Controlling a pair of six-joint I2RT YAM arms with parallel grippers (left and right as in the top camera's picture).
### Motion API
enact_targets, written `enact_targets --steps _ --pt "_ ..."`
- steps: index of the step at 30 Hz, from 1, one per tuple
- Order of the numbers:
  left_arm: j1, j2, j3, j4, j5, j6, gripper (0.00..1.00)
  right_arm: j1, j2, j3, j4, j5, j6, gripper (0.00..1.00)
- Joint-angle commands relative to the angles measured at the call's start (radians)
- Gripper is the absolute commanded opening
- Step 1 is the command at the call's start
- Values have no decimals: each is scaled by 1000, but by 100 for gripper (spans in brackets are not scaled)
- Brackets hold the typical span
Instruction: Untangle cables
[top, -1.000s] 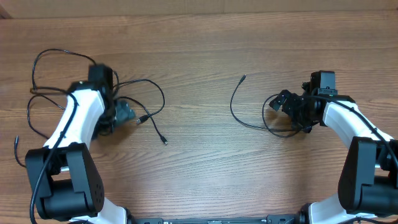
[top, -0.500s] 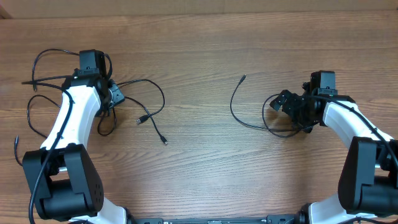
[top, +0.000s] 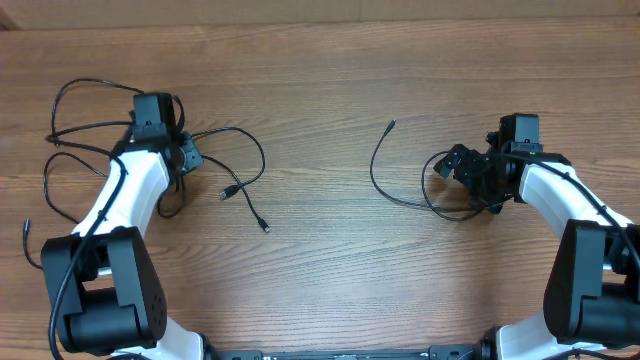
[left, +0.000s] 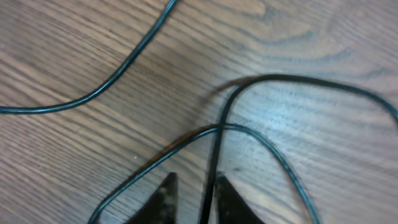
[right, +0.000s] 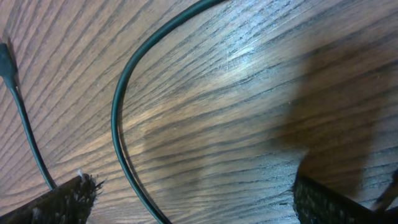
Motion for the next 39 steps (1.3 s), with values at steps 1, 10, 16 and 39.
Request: enact_targets --steps 1,10,16,39 --pt "5 3 -40 20 -21 59 4 4 -8 1 5 10 -1 100" --pt "6 32 -57 47 -49 106 43 4 -8 1 5 10 -1 100" --pt "13 119 -57 75 -54 107 70 4 -8 1 5 10 -1 100" --pt "105 170 90 -38 363 180 4 4 -8 -51 72 10 -1 100"
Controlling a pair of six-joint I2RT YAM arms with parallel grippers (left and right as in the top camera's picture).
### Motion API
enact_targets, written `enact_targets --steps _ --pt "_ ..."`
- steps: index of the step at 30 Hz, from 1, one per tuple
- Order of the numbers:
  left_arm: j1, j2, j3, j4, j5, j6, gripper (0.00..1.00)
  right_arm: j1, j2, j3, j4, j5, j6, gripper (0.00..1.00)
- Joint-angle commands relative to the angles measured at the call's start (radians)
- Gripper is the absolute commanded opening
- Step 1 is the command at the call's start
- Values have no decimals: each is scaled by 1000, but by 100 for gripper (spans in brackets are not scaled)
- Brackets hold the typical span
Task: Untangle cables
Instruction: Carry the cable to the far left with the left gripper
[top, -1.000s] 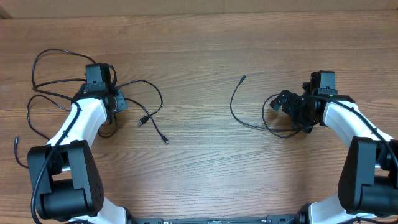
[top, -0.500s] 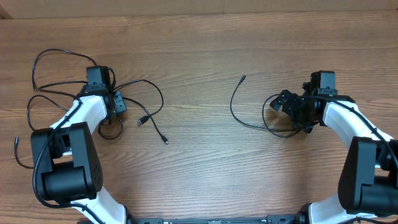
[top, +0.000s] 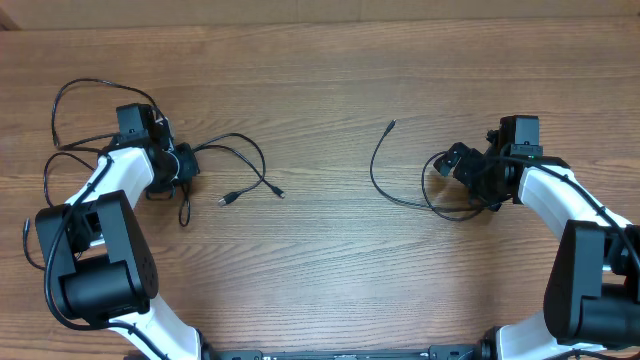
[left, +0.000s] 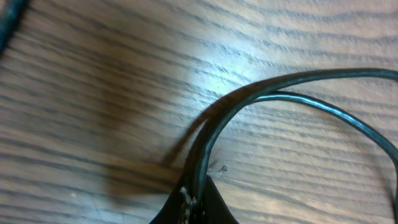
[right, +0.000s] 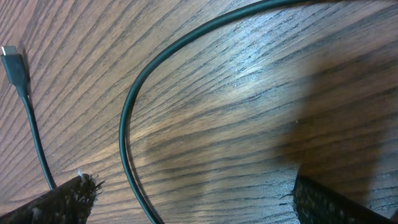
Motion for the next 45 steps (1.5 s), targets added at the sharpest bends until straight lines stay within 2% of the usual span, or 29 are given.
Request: enact_targets --steps 1,6,12,15,19,24,28,36,43,45 --pt "-9 -5 66 -40 49 1 4 4 -6 -26 0 10 -1 100" --pt "-6 -76 148 -43 36 -51 4 4 -6 -26 12 10 -1 100" --pt "13 -150 222 -29 -118 -151 4 4 -6 -26 21 6 3 100" --pt "39 -171 254 -29 -132 -208 4 4 -6 -26 34 10 3 100" --pt "92 -177 285 -28 -136 -235 4 4 -6 -26 33 10 3 100" --pt "179 -176 284 -53 -204 -330 4 4 -6 -26 33 10 3 100" --pt "255 -176 284 -95 -205 -385 4 4 -6 -26 33 10 3 100" --pt "373 -176 284 -136 -205 -390 4 4 -6 -26 33 10 3 100" --pt "387 -176 284 -138 -202 -390 5 4 -6 -26 33 10 3 100" --pt "386 -175 284 -139 -202 -389 12 4 -6 -26 33 10 3 100"
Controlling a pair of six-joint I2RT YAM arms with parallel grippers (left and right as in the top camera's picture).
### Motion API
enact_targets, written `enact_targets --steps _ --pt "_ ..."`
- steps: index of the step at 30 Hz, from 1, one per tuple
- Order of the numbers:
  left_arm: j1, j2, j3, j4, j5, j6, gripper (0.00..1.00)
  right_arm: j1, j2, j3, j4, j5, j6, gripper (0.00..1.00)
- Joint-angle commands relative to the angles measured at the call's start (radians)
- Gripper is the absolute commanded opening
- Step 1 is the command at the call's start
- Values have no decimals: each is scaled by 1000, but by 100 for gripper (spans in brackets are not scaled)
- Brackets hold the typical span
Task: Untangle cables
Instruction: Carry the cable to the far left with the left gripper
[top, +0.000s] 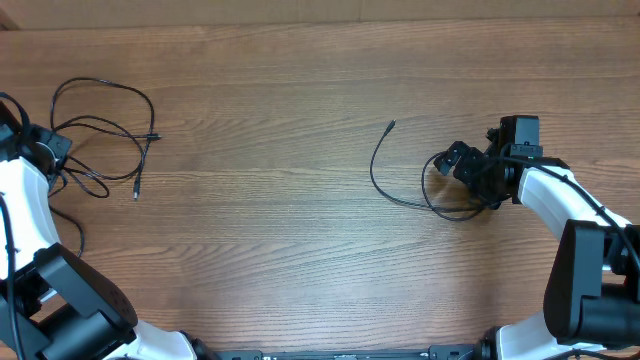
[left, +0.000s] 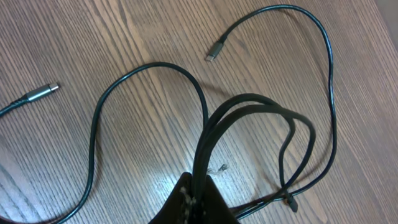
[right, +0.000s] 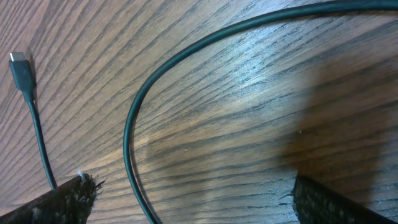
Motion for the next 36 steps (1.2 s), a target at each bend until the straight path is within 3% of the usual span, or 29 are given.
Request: enact_targets --steps 1,4,6,9,13,16,17,26,30,36 --pt "-3 -18 19 -4 -10 -15 21 4 -6 -20 4 10 3 100" --pt "-3 -18 19 -6 -10 -11 58 4 -6 -20 4 10 3 100" --pt "-3 -18 19 -6 -10 -3 73 4 -6 -20 4 10 3 100" --pt "-3 -18 19 -11 -9 -3 85 4 -6 -20 4 10 3 100" --pt "-9 -17 19 -21 22 33 86 4 -6 -20 4 10 3 100" --pt "-23 -16 18 -25 105 79 15 4 -6 -20 4 10 3 100" --pt "-28 -16 18 -26 127 79 4 4 -6 -20 4 10 3 100" --pt "-121 -16 18 -99 332 79 6 4 -6 -20 4 10 3 100" --pt "-190 -16 18 -193 338 78 15 4 -6 -20 4 10 3 100" --pt "-303 -16 9 -310 327 79 12 4 -6 -20 4 10 3 100"
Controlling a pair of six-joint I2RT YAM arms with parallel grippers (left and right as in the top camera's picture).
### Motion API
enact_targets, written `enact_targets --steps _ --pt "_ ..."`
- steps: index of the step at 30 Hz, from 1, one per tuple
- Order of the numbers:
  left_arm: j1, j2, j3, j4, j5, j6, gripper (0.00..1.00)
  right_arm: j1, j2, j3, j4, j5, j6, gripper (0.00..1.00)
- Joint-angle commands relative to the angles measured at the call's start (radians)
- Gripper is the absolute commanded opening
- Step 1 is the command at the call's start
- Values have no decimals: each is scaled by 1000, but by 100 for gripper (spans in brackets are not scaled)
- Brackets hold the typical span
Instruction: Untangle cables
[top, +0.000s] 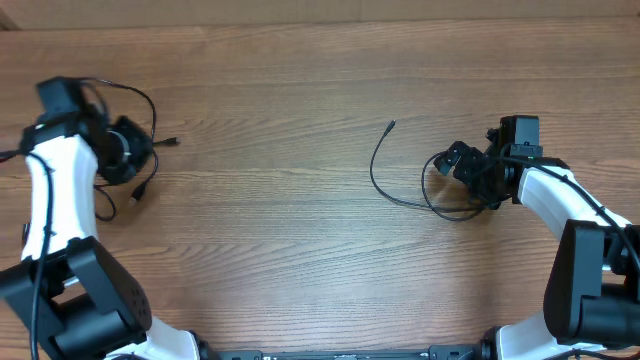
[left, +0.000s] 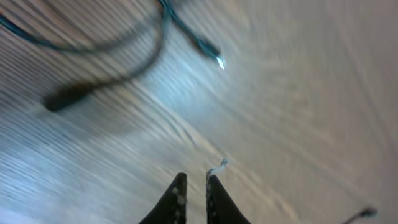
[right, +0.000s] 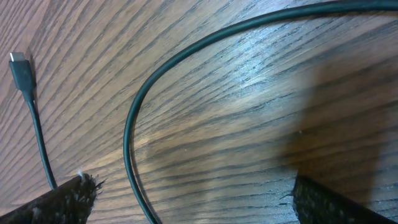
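A tangle of thin black cables (top: 140, 92) lies at the table's left, with plug ends at the right (top: 173, 141) and lower down (top: 138, 192). My left gripper (top: 128, 150) is over this tangle. In the blurred left wrist view its jaws (left: 194, 177) stand slightly apart with nothing between them, and a cable with its plug (left: 208, 50) lies ahead. A separate black cable (top: 378, 175) curves at centre right. My right gripper (top: 460, 160) is wide open (right: 193, 183) low over that cable (right: 134, 118), whose plug (right: 22, 68) lies to the left.
The wooden table (top: 300, 250) carries nothing else in view. Its far edge (top: 320, 22) runs along the top of the overhead view. Both arms' white links reach in from the front corners.
My left gripper was shut on a bundle of cable loops at the far left edge. It now sits a little further right, jaws apart and holding nothing. The right arm has not moved.
My left gripper first had its jaws around a cable in the tangle left of centre. Then it was shut on the cable, with the tangle further left. Later the bundle was at the far left edge. Now the cables lie free there. The right gripper stayed open over its cable.
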Motion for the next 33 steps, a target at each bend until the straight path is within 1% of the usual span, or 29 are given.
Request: enact_targets --steps 1,3,4,6,8,10,14,19,24,27,30,33 --pt "-71 -16 4 -29 18 19 15 4 -6 -20 12 7 3 100" --pt "-109 -15 -9 -32 18 19 23 4 -6 -20 58 -5 4 100" --pt "-130 -15 -17 -34 18 19 25 4 -6 -20 63 -56 3 100" --pt "-169 -15 -36 -34 18 36 26 4 -6 -20 21 -180 3 100" --pt "-203 -15 -55 -38 17 60 27 4 -6 -20 -2 -297 34 100" --pt "-235 -15 -76 -42 12 76 27 11 -6 -20 -28 -375 52 100" --pt "-286 -15 -121 -42 -5 76 27 50 -6 -20 -55 -380 52 100" --pt "-335 -15 -167 -39 -25 76 29 158 -6 -20 -42 -380 92 100" --pt "-346 -15 -191 -47 -73 76 30 286 -6 -20 27 -375 179 100" --pt "-346 -15 -191 -60 -126 76 30 367 -6 -20 81 -367 224 100" --pt "-346 -15 -191 -62 -149 76 35 433 -6 -20 128 -320 244 100" --pt "-346 -15 -191 -64 -148 76 38 480 -6 -20 174 -304 243 100"
